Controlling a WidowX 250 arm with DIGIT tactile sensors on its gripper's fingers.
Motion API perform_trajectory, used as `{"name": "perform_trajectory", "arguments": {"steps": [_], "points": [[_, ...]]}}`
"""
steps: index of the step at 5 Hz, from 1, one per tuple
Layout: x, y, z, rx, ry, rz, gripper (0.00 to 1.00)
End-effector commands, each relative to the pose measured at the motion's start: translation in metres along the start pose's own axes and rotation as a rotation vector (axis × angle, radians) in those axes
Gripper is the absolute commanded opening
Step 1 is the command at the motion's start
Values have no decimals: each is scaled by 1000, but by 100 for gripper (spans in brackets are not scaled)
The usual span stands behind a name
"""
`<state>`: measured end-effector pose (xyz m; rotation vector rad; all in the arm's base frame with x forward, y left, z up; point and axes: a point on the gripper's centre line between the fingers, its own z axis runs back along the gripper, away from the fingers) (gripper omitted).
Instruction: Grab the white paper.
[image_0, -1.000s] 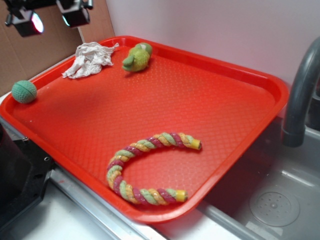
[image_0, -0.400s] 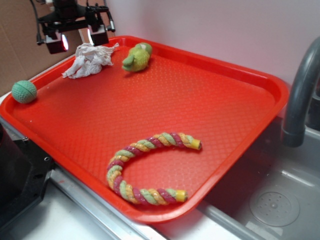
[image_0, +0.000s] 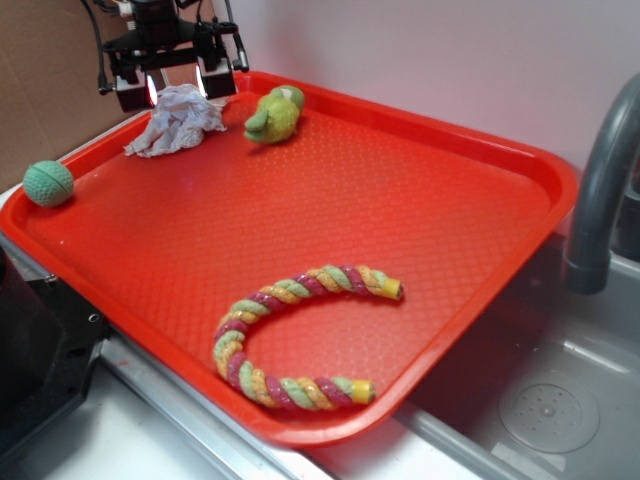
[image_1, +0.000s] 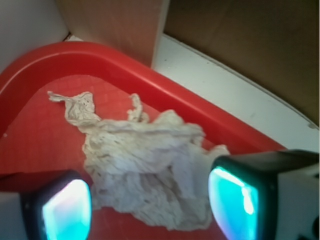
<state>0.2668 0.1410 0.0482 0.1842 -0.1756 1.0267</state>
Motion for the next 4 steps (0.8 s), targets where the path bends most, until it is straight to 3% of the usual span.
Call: {"name": "perform_trajectory", "arguments": {"steps": [1,2,4], "points": [[15,0,-2,-99,-18,-2,100],[16,3,1,-120,3,6,0],[20,-2,4,-89,28,-9,0]]}}
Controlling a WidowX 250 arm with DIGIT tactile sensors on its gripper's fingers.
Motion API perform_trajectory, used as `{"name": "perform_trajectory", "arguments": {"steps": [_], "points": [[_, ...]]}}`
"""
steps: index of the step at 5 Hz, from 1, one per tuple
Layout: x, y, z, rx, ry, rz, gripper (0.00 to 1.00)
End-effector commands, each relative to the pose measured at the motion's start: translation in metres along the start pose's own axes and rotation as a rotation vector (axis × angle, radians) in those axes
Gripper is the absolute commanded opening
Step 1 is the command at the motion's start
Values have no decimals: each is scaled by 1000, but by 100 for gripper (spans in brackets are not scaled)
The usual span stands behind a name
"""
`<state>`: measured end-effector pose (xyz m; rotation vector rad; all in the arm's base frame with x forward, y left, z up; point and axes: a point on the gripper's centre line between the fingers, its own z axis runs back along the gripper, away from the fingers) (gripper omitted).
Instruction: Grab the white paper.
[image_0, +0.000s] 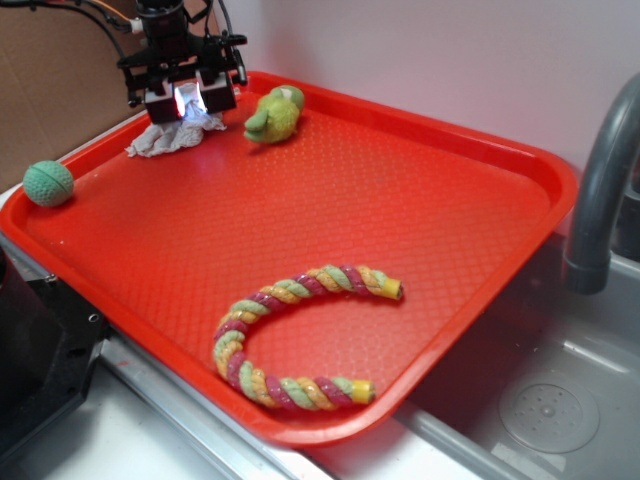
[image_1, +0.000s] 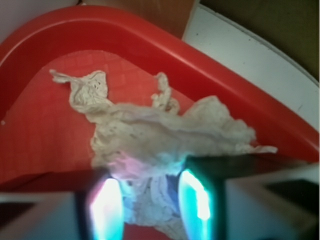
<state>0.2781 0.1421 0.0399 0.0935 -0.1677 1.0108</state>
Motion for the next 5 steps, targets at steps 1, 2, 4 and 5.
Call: {"name": "perform_trajectory", "arguments": {"steps": [1,2,4,5], "points": [[15,8,18,-6,-14,-10,0],[14,10,16,9,-2,-18,0],[15,8,14,17,11,-27,0],[15,8,14,35,4,-13,100]]}}
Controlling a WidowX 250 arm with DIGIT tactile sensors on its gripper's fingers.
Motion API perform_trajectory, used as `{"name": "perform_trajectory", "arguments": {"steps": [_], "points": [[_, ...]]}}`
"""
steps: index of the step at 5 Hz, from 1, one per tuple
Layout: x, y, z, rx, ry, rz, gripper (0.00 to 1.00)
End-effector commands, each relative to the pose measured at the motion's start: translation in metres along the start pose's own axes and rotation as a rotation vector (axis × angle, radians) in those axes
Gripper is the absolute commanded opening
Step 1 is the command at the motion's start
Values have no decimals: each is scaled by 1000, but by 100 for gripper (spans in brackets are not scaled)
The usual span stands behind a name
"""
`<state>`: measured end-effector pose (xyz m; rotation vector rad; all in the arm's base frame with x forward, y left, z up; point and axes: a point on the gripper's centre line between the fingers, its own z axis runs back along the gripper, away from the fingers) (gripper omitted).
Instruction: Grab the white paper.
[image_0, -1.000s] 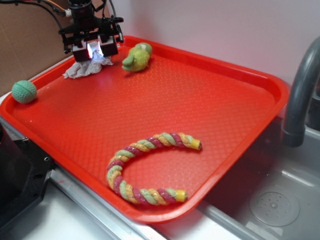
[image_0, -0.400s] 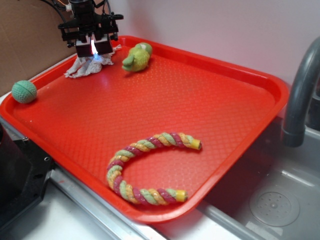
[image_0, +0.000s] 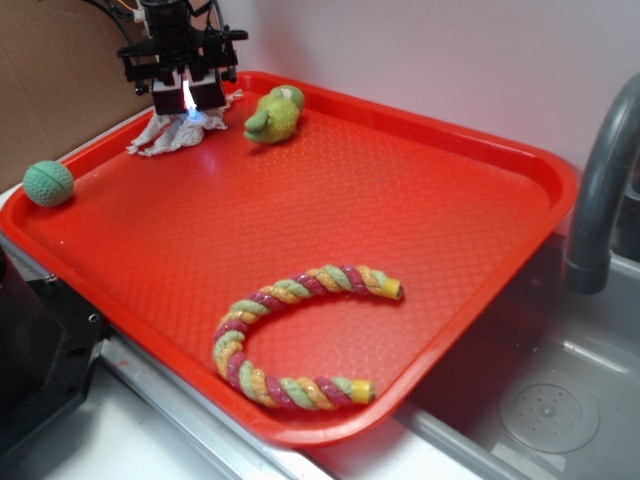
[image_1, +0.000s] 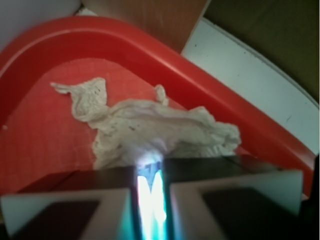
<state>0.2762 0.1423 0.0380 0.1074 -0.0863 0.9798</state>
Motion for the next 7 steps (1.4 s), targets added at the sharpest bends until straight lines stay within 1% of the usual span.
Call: {"name": "perform_trajectory", "arguments": {"steps": [1,5,6,7], "points": [[17,11,15,-25,-44,32,100],[23,15,8,-34,-2,46,100],[25,12,3,-28,39,27,100],[27,11,-3,-28,55,28,100]]}}
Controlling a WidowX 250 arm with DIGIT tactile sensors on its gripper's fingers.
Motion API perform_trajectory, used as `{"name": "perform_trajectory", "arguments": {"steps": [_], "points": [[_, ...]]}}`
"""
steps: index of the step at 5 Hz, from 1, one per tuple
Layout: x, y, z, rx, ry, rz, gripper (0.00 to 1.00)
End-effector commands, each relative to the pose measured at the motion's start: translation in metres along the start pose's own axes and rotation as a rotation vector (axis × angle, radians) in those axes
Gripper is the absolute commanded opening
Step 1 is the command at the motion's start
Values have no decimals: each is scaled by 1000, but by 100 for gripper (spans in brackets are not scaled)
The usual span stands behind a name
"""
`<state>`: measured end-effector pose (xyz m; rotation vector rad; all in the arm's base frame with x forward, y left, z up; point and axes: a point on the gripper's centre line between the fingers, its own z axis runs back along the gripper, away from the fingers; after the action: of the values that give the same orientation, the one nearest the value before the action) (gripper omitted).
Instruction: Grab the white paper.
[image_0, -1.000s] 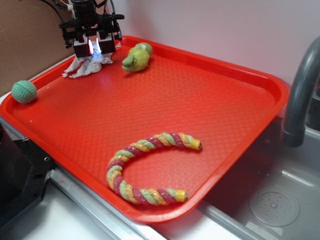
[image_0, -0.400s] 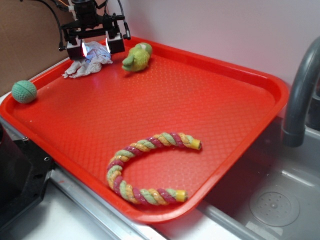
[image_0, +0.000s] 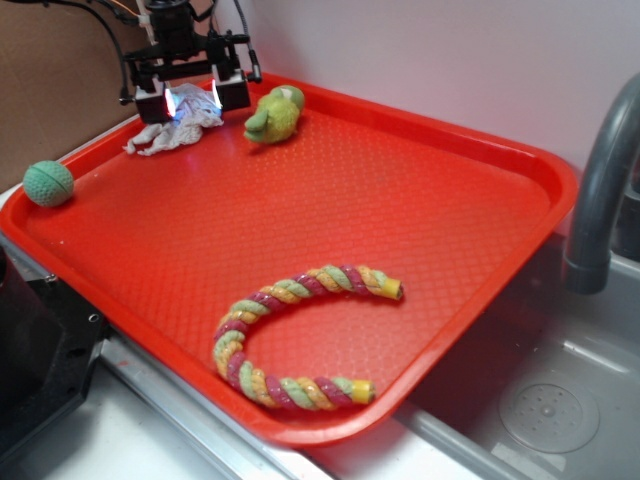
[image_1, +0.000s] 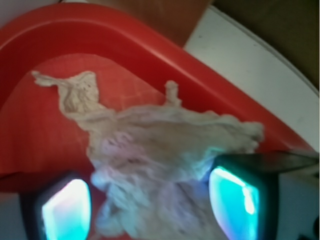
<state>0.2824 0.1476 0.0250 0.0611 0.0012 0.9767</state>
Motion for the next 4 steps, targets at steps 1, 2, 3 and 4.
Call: {"name": "perform_trajectory", "arguments": {"steps": [1,2,3,4], "points": [[20,13,12,-23,-37,35,100],[21,13,12,-11,-39,39,0],[20,13,12,-10,-42,40,0],[20,12,12,-10,-43,34,0]]}}
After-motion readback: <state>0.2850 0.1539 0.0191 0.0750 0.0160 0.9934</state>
